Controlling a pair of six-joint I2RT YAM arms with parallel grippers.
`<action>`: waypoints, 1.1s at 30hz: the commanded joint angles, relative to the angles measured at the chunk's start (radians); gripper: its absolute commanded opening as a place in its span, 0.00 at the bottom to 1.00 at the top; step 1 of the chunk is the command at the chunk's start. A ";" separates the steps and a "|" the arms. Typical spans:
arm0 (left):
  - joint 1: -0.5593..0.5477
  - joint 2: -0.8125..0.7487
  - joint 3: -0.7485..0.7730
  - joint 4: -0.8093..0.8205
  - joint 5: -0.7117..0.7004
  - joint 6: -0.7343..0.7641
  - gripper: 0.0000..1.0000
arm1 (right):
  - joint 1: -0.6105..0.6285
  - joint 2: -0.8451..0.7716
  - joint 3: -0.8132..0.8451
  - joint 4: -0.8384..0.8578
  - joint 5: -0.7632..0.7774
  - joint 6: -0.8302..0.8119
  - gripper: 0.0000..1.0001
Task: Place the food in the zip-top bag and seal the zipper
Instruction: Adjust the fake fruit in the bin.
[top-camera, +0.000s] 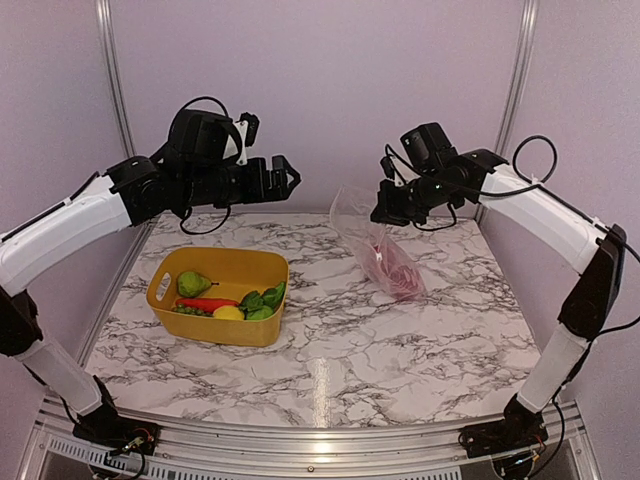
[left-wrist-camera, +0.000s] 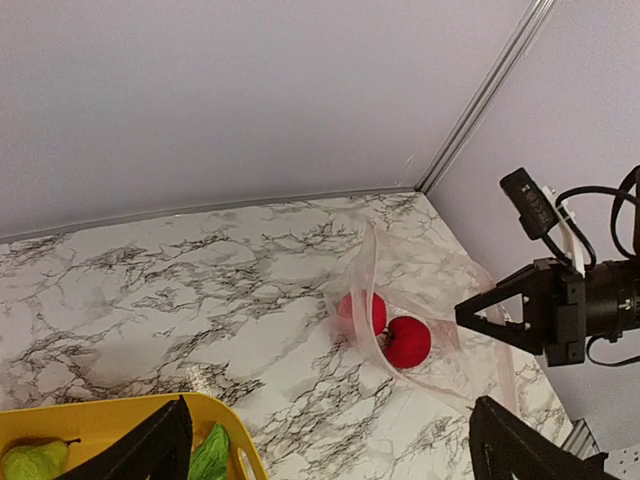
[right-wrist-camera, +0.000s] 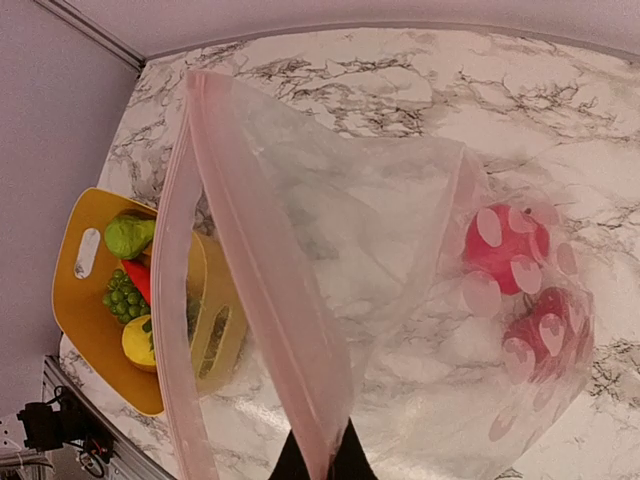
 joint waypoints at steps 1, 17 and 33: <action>0.032 -0.105 -0.133 -0.142 -0.109 0.079 0.99 | -0.007 -0.039 -0.004 0.017 0.000 -0.012 0.02; 0.205 -0.247 -0.491 -0.343 -0.152 -0.088 0.91 | -0.006 -0.017 -0.009 0.032 -0.041 -0.037 0.02; 0.327 0.040 -0.377 -0.284 -0.171 0.047 0.95 | -0.008 -0.028 -0.056 0.081 -0.063 -0.050 0.02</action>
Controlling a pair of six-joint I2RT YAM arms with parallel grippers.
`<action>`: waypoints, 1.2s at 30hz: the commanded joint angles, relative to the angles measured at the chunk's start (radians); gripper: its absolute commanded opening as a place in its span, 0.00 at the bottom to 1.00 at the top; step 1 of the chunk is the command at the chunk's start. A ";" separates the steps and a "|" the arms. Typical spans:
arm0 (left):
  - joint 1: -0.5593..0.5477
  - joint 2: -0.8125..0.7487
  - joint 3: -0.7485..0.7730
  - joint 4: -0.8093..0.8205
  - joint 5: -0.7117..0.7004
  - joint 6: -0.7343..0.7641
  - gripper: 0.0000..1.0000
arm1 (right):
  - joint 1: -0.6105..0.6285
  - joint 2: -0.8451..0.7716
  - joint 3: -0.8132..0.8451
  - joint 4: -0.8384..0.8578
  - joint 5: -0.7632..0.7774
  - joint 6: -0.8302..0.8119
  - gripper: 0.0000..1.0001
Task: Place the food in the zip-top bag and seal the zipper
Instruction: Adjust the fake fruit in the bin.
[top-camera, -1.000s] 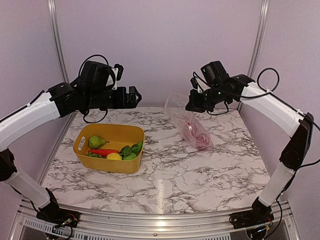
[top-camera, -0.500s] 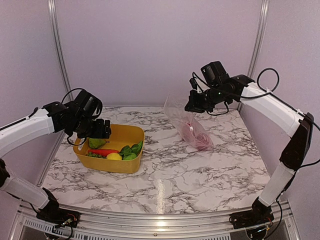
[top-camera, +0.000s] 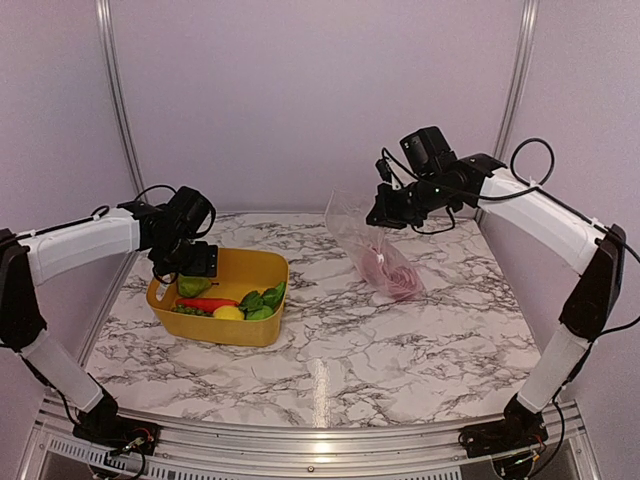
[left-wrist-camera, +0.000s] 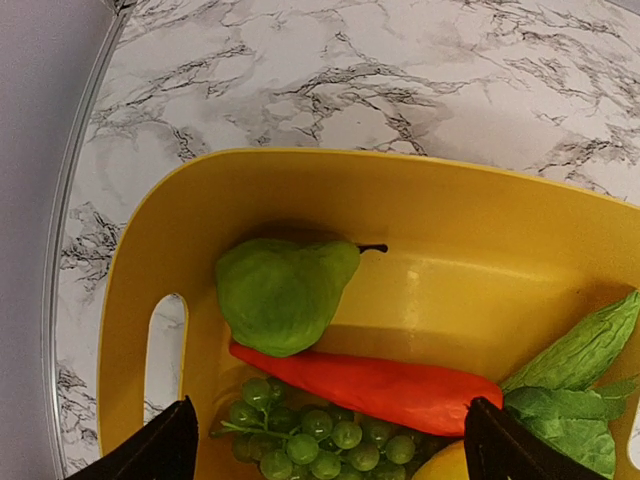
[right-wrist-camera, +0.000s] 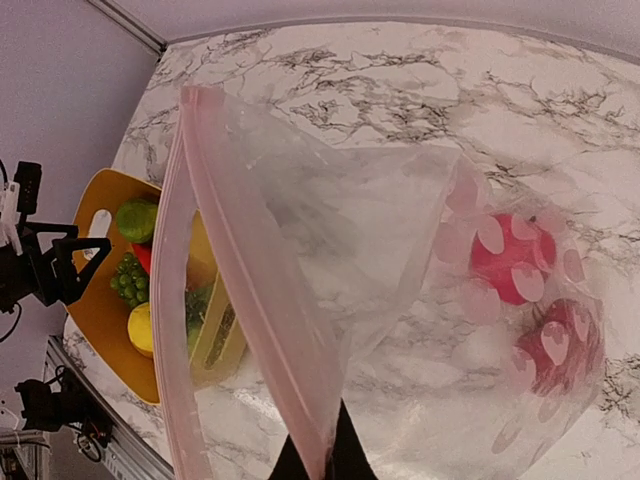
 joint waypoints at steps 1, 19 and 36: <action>0.031 0.072 0.064 0.036 0.047 0.097 0.94 | -0.008 -0.020 -0.019 0.039 -0.011 -0.002 0.02; 0.121 0.303 0.148 0.092 0.016 0.345 0.89 | -0.015 -0.076 -0.084 0.051 -0.004 0.019 0.02; 0.109 0.215 -0.028 0.106 0.140 0.280 0.88 | -0.050 -0.129 -0.170 0.084 -0.018 0.015 0.02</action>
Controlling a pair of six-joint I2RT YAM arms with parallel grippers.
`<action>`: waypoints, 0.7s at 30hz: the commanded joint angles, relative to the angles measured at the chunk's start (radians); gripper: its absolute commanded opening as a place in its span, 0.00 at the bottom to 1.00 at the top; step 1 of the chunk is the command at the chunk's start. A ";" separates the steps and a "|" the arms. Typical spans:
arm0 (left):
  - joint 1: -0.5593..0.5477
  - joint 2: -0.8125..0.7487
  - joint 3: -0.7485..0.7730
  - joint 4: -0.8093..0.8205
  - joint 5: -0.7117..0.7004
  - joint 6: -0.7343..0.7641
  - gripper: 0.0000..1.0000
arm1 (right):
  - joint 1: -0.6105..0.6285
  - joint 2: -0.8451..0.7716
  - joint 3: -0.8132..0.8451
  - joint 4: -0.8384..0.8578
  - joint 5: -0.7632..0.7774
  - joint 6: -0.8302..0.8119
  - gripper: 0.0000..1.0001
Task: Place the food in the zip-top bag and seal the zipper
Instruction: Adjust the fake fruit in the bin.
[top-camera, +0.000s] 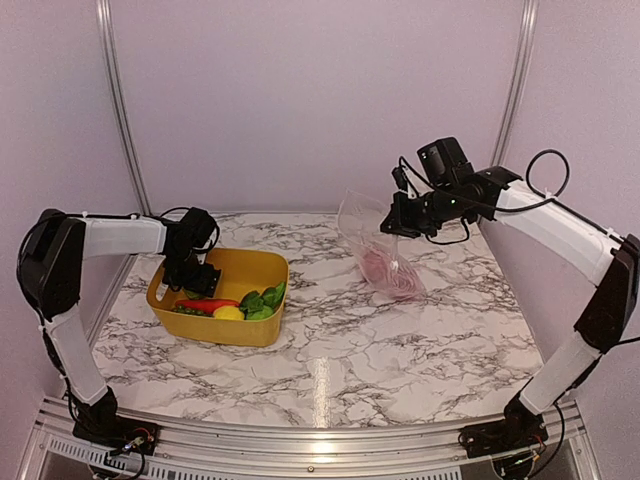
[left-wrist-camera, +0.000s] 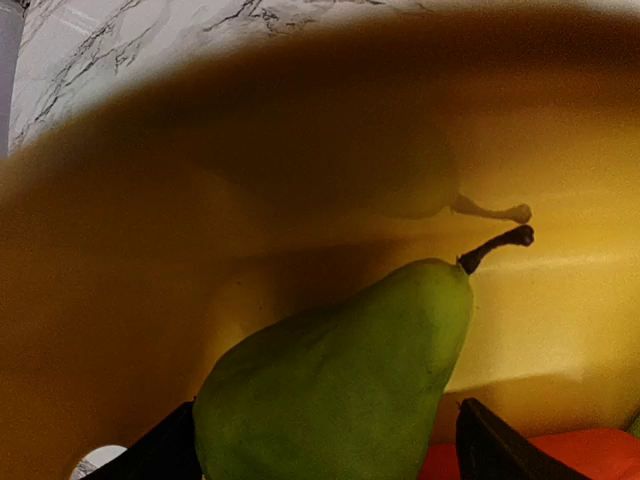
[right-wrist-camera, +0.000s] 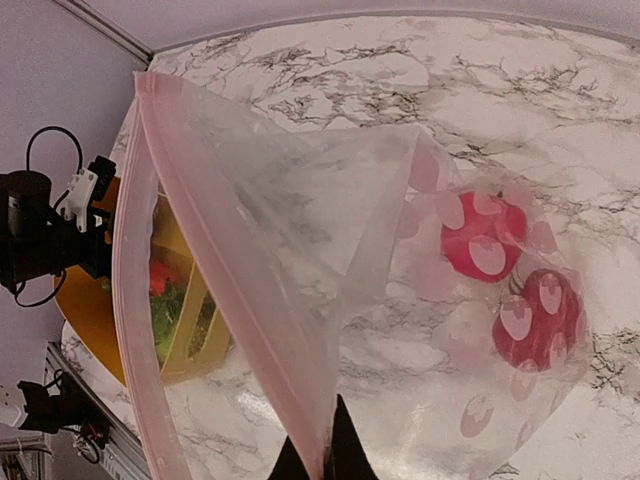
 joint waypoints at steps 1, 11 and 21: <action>-0.015 -0.078 -0.060 -0.018 0.062 -0.052 0.88 | -0.014 -0.021 -0.010 0.029 -0.014 -0.001 0.02; -0.027 -0.091 -0.053 -0.011 0.045 -0.059 0.89 | -0.017 0.015 0.014 0.038 -0.040 -0.006 0.03; -0.027 -0.066 -0.006 0.095 -0.005 0.114 0.91 | -0.017 0.004 0.014 0.009 -0.028 -0.013 0.02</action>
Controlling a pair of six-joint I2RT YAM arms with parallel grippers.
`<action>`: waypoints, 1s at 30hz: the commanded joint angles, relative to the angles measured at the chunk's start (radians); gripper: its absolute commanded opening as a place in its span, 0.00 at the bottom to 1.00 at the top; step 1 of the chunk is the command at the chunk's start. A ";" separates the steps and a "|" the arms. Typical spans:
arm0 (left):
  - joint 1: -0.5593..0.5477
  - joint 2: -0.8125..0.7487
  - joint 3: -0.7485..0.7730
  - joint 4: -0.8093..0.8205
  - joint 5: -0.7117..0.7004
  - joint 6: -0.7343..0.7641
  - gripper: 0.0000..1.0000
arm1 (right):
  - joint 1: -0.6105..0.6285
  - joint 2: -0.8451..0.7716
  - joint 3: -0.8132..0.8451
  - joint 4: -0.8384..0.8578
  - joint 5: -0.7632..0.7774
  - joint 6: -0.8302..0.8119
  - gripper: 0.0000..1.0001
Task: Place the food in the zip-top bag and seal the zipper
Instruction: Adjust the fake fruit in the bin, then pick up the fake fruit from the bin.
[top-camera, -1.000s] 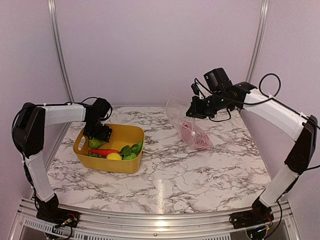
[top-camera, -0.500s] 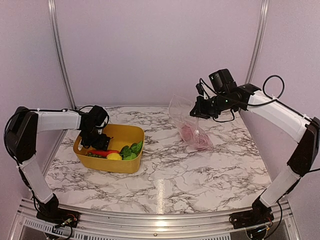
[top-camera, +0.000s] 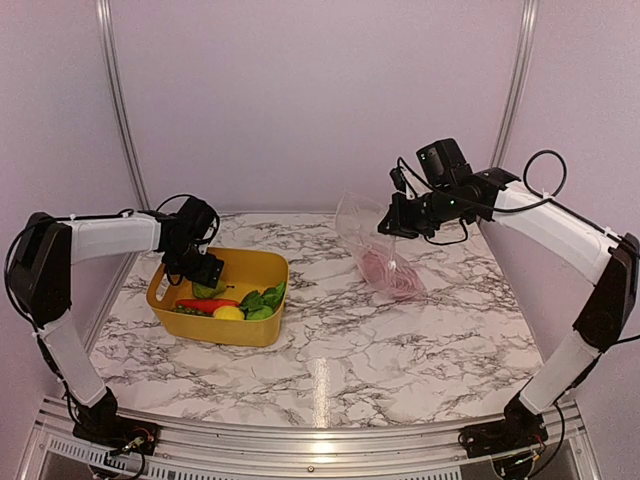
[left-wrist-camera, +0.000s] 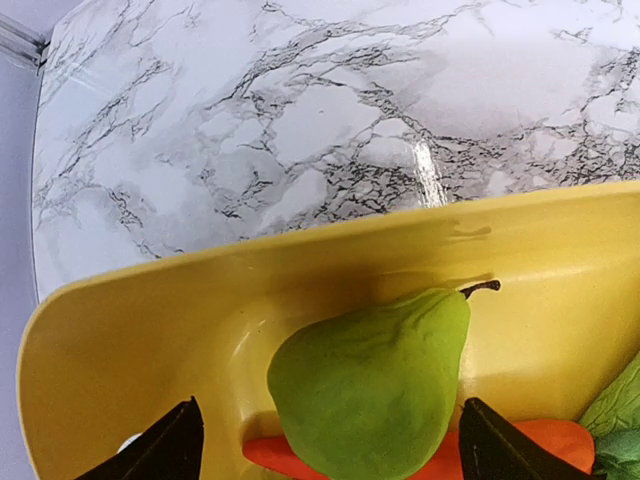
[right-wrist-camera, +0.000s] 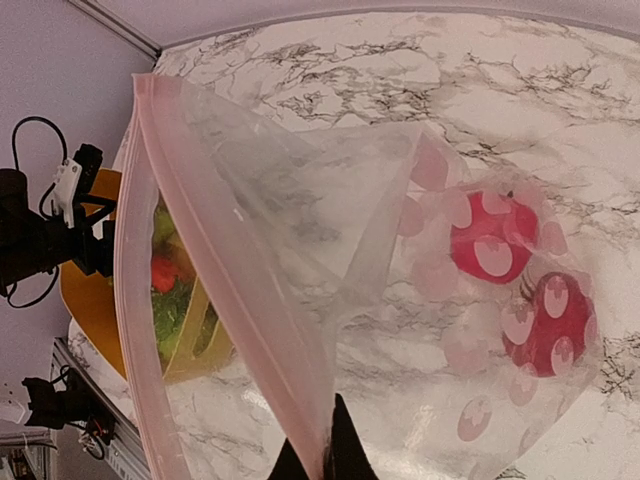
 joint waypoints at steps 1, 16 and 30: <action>-0.001 0.022 0.004 0.081 -0.001 0.113 0.91 | -0.009 -0.007 0.022 -0.016 0.008 -0.014 0.02; -0.024 0.087 -0.014 0.184 0.063 0.194 0.89 | -0.022 -0.004 0.020 -0.027 0.002 -0.015 0.02; -0.106 0.039 -0.058 0.014 0.008 0.159 0.89 | -0.025 0.017 0.028 -0.005 -0.017 -0.017 0.02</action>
